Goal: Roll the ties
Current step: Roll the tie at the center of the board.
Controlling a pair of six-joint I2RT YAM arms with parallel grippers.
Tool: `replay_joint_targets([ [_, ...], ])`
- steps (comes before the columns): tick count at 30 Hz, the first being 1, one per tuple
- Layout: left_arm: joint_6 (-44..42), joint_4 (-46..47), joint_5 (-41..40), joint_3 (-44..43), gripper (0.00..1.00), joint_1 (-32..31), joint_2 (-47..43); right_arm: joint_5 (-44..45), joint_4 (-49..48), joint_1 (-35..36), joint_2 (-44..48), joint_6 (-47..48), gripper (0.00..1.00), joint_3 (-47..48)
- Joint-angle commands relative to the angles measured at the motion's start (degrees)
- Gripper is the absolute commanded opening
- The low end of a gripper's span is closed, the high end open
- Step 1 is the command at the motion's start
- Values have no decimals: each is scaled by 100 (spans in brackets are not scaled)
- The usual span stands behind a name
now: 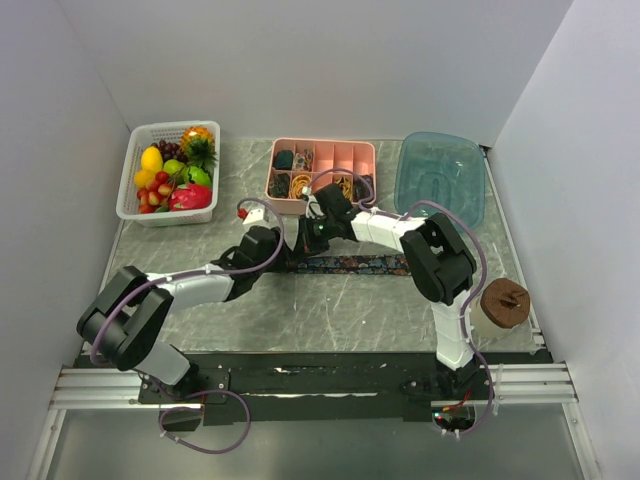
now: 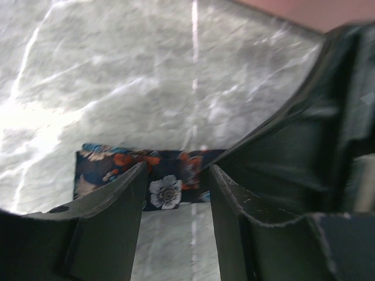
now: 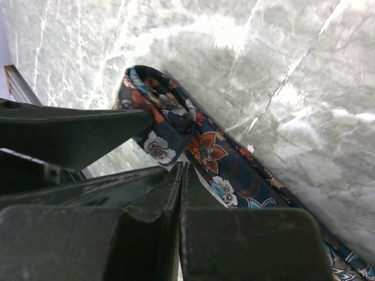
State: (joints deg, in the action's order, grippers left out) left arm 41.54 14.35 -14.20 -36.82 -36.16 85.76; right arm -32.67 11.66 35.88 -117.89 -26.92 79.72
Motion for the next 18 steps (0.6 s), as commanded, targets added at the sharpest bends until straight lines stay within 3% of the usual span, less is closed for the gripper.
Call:
replay_joint_targets([
  [1, 135, 245, 6, -238, 52, -40, -190, -47, -111, -2, 398, 116, 0, -97],
  [12, 65, -64, -181, -133, 52, 127, -674, -284, -419, 7, 557, 11, 0, -89],
  [18, 109, -204, 188, 174, 53, 749, -1148, -170, -244, 217, 294, 2, 0, 402],
])
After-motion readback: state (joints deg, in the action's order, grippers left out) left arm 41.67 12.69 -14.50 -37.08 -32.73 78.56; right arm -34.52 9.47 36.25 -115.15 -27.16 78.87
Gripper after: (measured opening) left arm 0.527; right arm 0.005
